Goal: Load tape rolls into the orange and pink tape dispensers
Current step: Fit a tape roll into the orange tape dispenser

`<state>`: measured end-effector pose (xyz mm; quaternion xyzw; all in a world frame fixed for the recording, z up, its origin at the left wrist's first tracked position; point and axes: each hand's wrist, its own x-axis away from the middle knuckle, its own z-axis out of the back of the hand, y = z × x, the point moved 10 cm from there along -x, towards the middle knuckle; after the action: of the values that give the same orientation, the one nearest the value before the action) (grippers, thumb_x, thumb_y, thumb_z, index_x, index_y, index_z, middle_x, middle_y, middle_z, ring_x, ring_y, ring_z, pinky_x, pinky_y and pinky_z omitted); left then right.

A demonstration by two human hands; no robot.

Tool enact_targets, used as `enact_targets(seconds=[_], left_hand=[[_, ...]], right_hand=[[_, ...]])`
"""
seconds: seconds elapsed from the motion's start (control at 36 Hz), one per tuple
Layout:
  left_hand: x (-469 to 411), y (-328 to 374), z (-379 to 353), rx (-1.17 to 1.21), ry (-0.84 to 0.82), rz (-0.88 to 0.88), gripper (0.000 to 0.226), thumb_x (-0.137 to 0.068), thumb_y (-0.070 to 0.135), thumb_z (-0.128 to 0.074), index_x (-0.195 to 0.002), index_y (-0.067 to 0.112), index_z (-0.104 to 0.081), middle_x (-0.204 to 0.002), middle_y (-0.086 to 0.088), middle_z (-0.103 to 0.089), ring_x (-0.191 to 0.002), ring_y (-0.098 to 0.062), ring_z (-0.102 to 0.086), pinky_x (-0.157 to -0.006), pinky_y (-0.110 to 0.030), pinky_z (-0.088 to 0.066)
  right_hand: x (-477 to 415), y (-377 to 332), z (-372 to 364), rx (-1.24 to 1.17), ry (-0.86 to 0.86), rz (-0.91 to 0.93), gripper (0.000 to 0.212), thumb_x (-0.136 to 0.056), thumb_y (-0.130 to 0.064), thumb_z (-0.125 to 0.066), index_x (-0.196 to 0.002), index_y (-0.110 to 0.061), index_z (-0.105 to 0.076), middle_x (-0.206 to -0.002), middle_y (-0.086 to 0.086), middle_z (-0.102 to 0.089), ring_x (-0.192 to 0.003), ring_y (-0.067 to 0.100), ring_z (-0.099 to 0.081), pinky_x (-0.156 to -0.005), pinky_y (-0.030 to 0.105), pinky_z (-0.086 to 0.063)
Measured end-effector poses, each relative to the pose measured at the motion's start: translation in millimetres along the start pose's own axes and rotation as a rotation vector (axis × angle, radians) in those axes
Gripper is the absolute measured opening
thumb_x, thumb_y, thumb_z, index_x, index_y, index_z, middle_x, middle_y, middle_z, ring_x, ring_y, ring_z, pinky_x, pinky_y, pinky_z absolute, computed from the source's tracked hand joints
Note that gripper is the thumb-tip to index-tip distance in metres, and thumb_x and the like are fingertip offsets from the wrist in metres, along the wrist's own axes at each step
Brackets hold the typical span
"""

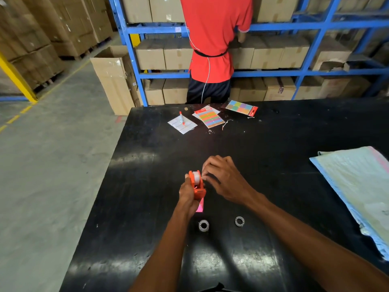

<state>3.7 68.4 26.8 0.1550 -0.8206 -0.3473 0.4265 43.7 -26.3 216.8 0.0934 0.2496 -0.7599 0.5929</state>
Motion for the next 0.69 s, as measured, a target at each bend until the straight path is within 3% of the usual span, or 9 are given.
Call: enact_targets(seconds=[0.06,0.11,0.22,0.33,0.42,0.47,0.58,0.69], left_hand=[[-3,2,1,0.011,-0.003,-0.003,0.048,-0.099,0.043,-0.045,-0.109,0.001,-0.065,-0.093,-0.019,-0.067,-0.081,-0.028,-0.064,-0.097,-0.049,-0.049],[-6,4,1,0.011,-0.003,-0.004,0.049,-0.098,0.043,-0.046,-0.108,-0.001,-0.065,-0.089,-0.018,-0.067,-0.079,-0.028,-0.065,-0.094,-0.048,-0.051],[-12,5,1,-0.006,0.013,0.008,0.045,-0.099,0.042,-0.045,-0.090,0.004,-0.067,-0.078,-0.014,-0.067,-0.073,-0.026,-0.065,-0.091,-0.047,-0.053],[-8,0,-3,-0.011,-0.011,0.037,0.046,-0.099,0.044,-0.043,-0.098,0.004,-0.067,-0.083,-0.015,-0.069,-0.080,-0.027,-0.068,-0.092,-0.048,-0.054],[-4,-5,-7,-0.026,-0.027,0.050,0.045,-0.099,0.043,-0.044,-0.105,0.003,-0.065,-0.083,-0.014,-0.068,-0.076,-0.025,-0.066,-0.086,-0.044,-0.055],[-1,-9,-10,-0.020,-0.034,0.060,0.045,-0.099,0.042,-0.045,-0.111,0.003,-0.062,-0.087,-0.015,-0.068,-0.078,-0.026,-0.066,-0.085,-0.043,-0.055],[0,-13,-8,-0.009,-0.020,0.061,0.045,-0.099,0.041,-0.044,-0.112,0.002,-0.061,-0.088,-0.017,-0.067,-0.077,-0.026,-0.066,-0.091,-0.045,-0.053],[1,-14,-10,-0.015,-0.052,0.080,0.050,-0.100,0.041,-0.040,-0.092,0.000,-0.067,-0.072,-0.015,-0.070,-0.063,-0.023,-0.066,-0.074,-0.038,-0.056]], right_hand=[[5,-10,0,0.013,0.012,0.039,0.005,-0.094,-0.021,-0.061,-0.090,-0.019,-0.063,-0.105,-0.004,-0.055,-0.095,0.014,-0.053,-0.080,0.038,-0.038],[12,-18,-4,0.021,0.007,0.069,0.004,-0.093,-0.021,-0.063,-0.089,-0.019,-0.064,-0.105,-0.002,-0.054,-0.093,0.014,-0.052,-0.078,0.037,-0.037],[26,-27,-24,0.078,-0.046,0.099,0.006,-0.091,-0.022,-0.061,-0.090,-0.017,-0.065,-0.105,0.000,-0.055,-0.091,0.018,-0.052,-0.075,0.039,-0.041],[34,-27,-33,0.134,-0.046,0.070,0.011,-0.091,-0.023,-0.055,-0.091,-0.018,-0.066,-0.101,0.002,-0.055,-0.090,0.019,-0.051,-0.072,0.037,-0.041],[39,-22,-39,0.204,-0.032,0.041,0.007,-0.086,-0.016,-0.065,-0.092,-0.020,-0.064,-0.098,0.001,-0.054,-0.087,0.018,-0.048,-0.070,0.033,-0.037],[44,-18,-40,0.248,0.013,0.004,0.014,-0.084,-0.012,-0.069,-0.093,-0.021,-0.065,-0.094,0.001,-0.052,-0.082,0.018,-0.045,-0.068,0.032,-0.033],[55,-22,-37,0.273,0.146,-0.022,0.008,-0.088,-0.012,-0.068,-0.086,-0.019,-0.066,-0.084,0.001,-0.053,-0.076,0.019,-0.044,-0.067,0.032,-0.031],[67,-23,-45,0.233,0.136,0.027,0.006,-0.088,-0.020,-0.071,-0.088,-0.024,-0.066,-0.084,-0.001,-0.054,-0.075,0.019,-0.047,-0.065,0.035,-0.037]])
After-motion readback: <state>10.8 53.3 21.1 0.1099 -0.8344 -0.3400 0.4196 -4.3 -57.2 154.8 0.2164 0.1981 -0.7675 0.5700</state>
